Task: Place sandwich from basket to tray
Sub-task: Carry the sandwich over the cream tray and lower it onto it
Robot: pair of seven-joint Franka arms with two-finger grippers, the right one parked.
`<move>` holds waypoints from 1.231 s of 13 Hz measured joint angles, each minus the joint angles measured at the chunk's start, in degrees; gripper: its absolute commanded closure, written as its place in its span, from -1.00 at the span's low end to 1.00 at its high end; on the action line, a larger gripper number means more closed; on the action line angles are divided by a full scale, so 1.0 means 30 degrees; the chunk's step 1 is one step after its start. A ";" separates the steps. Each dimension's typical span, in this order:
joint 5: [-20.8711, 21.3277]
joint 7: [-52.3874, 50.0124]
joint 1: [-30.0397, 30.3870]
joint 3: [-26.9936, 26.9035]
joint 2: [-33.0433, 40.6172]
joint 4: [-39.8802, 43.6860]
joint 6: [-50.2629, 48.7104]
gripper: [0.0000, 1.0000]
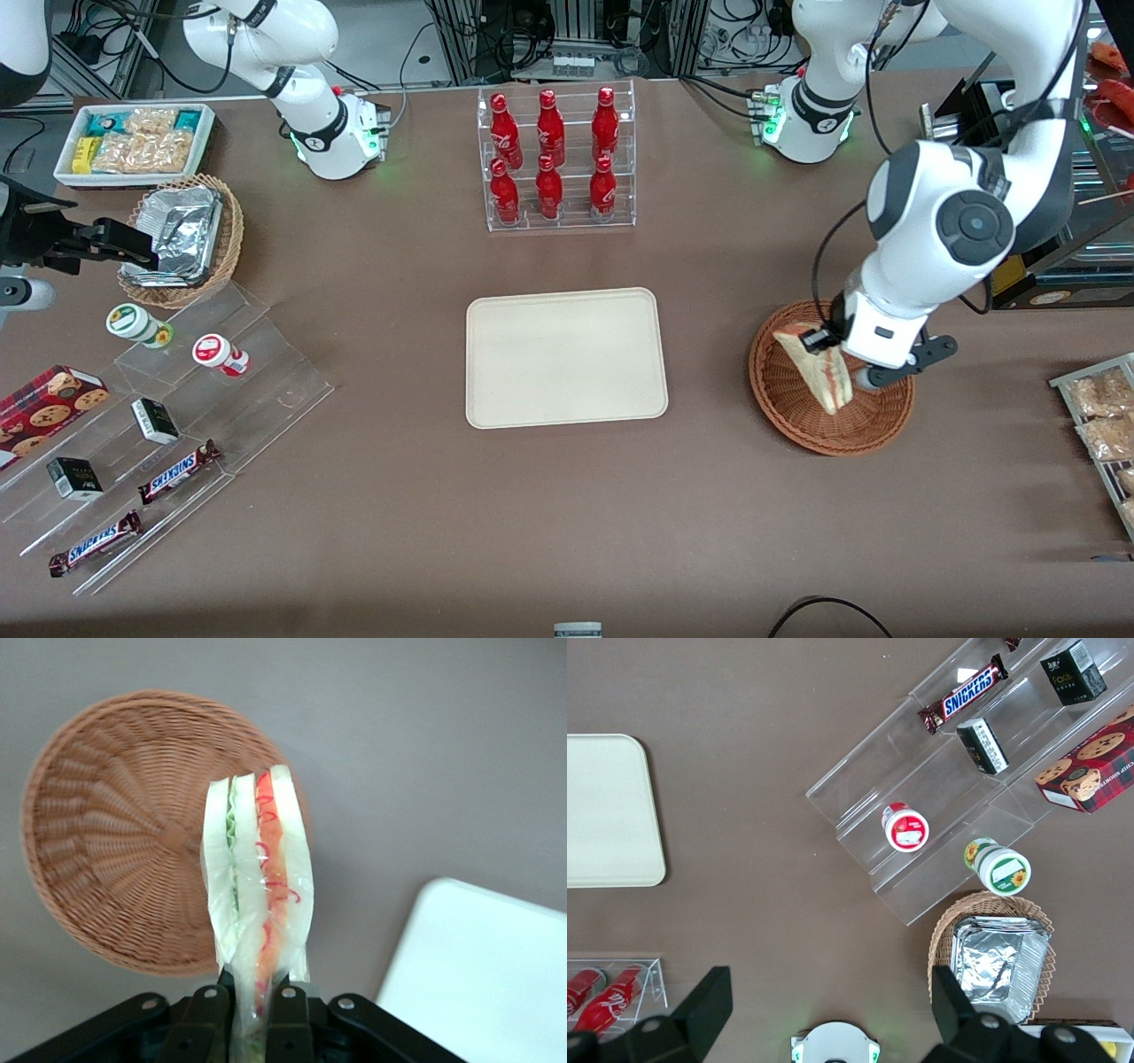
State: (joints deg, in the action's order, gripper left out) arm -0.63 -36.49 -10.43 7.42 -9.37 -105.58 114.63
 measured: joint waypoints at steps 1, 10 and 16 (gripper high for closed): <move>-0.0009 -0.0016 -0.0947 0.0049 -0.0160 0.0515 -0.0110 1.00; -0.0027 -0.2503 -0.9009 0.0147 -0.7183 0.7013 0.0935 1.00; 0.1552 -0.3647 -1.0453 0.0090 -0.9838 0.7797 0.3714 1.00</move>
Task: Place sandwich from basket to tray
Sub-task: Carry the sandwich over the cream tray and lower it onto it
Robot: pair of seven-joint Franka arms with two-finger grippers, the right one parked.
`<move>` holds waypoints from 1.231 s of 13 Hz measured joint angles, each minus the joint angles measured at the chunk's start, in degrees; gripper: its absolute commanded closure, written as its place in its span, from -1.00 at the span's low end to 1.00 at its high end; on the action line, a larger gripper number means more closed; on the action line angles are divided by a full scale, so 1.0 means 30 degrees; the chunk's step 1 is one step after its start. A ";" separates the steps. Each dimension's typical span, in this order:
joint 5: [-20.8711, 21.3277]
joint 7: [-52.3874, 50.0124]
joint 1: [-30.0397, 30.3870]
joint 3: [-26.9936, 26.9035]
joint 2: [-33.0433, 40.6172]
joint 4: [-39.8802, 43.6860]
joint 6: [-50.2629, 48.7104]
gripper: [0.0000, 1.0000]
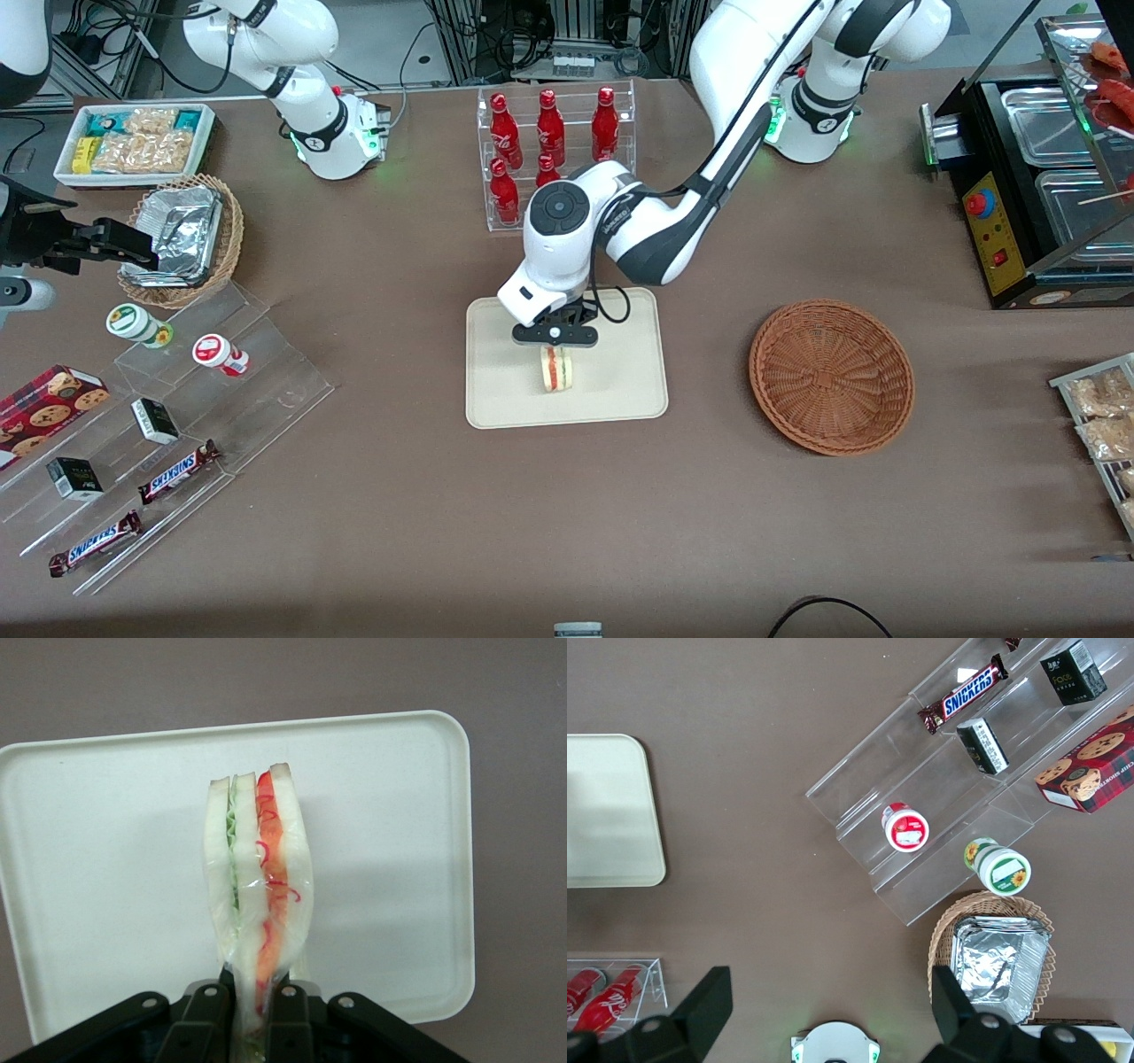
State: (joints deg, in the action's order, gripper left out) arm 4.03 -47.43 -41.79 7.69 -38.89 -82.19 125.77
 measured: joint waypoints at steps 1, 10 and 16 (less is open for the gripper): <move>0.0047 -0.0008 -0.0115 0.0001 -0.0283 0.0005 0.0388 1.00; 0.0432 -0.0512 -0.0308 -0.0028 -0.1567 0.0014 0.0761 0.15; 0.0583 -0.0588 -0.0320 -0.0075 -0.1687 0.0290 0.0745 -1.00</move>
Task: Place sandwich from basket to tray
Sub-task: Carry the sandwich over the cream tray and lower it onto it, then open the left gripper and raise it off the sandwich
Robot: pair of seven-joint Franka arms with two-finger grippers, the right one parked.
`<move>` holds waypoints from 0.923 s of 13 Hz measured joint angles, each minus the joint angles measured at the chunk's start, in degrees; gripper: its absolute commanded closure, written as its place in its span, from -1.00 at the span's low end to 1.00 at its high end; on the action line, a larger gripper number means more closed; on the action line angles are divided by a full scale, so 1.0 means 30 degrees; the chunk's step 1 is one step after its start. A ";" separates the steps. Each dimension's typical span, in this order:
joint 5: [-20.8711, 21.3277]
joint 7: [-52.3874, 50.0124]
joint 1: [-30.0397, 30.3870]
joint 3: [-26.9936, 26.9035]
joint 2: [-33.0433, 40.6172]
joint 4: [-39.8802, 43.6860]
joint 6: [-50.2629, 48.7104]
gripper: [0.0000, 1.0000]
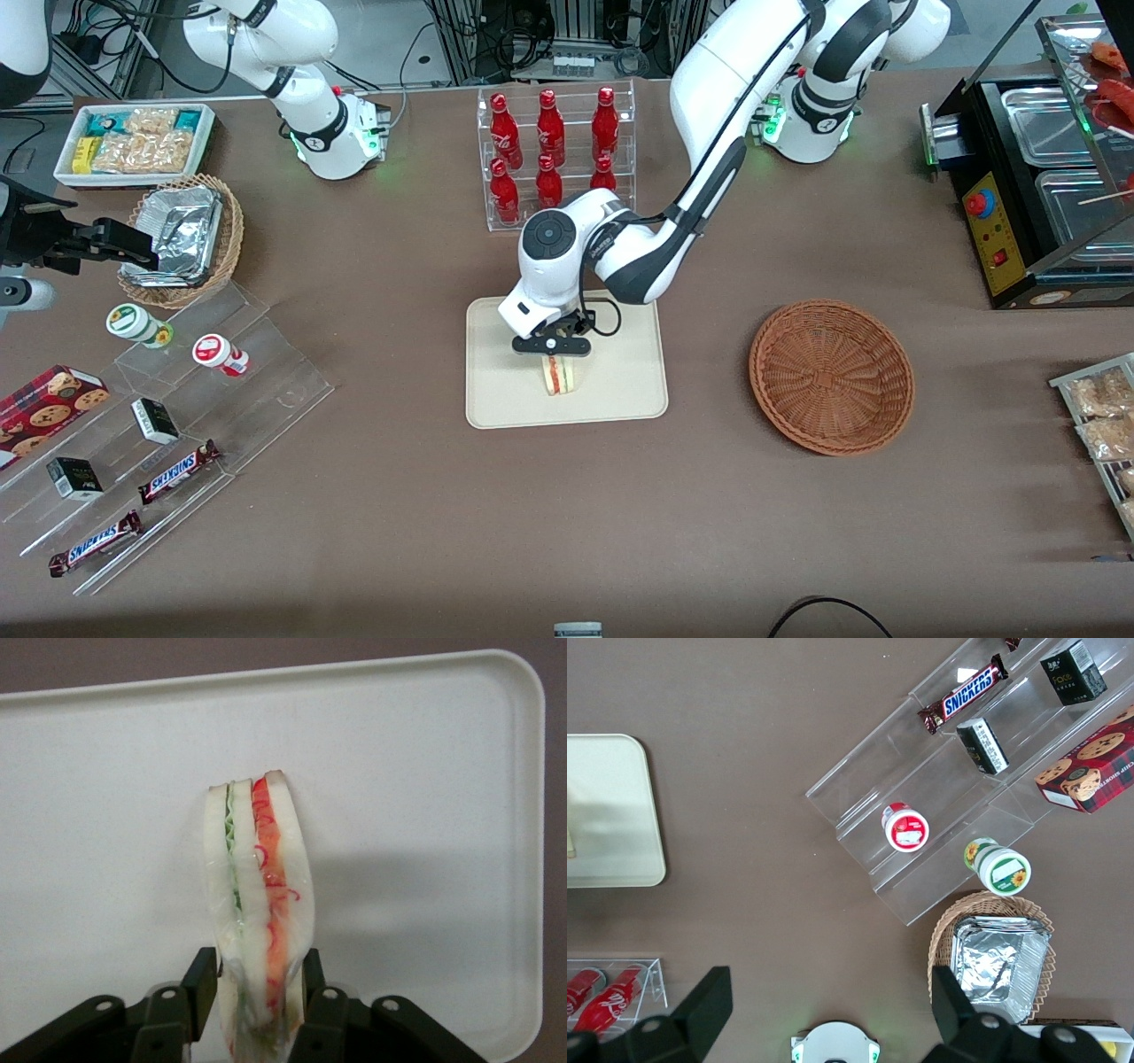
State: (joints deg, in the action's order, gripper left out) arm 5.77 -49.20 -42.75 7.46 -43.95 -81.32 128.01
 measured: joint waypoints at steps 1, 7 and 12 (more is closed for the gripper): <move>-0.0001 -0.0048 0.0020 -0.0051 0.0171 0.0243 -0.0151 -1.00; -0.0020 -0.1082 0.1267 -0.0276 0.4472 0.0890 -0.4289 -1.00; -0.0089 0.0295 0.4313 -0.0375 0.8668 -0.0445 -0.8119 -1.00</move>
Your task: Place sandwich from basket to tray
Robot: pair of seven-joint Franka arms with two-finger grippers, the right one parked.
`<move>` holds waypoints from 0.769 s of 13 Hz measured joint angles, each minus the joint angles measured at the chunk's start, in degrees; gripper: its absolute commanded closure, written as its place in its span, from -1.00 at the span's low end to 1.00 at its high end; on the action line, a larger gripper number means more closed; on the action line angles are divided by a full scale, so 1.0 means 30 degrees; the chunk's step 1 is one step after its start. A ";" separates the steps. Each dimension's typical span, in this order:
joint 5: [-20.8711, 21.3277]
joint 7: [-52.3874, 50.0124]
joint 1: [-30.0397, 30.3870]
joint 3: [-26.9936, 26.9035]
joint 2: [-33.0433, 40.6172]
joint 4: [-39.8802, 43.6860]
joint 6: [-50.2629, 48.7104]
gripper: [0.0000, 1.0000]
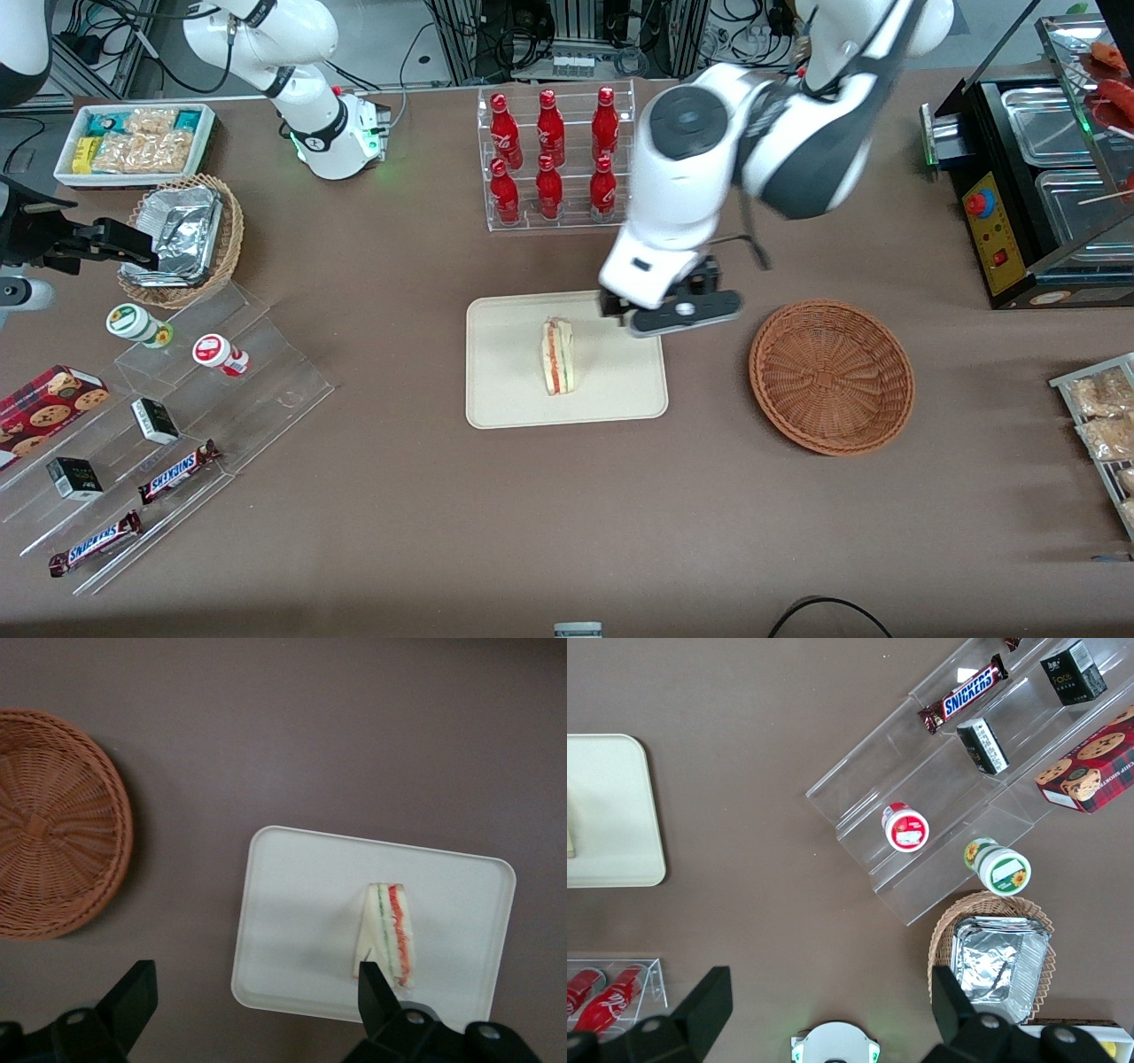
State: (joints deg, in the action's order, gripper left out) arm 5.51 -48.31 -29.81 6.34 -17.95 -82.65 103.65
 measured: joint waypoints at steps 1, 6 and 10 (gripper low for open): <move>-0.0220 0.0983 0.0685 -0.0012 0.0909 -0.0791 -0.0222 -1.00; -0.1495 0.6713 0.4252 -0.0089 0.4556 -0.3353 -0.2419 -1.00; -0.1968 1.1233 0.6983 -0.0128 0.5589 -0.3569 -0.4010 -1.00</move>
State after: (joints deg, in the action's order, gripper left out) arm -0.39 -14.61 -8.86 5.95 -1.18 -93.36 91.62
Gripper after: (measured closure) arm 0.000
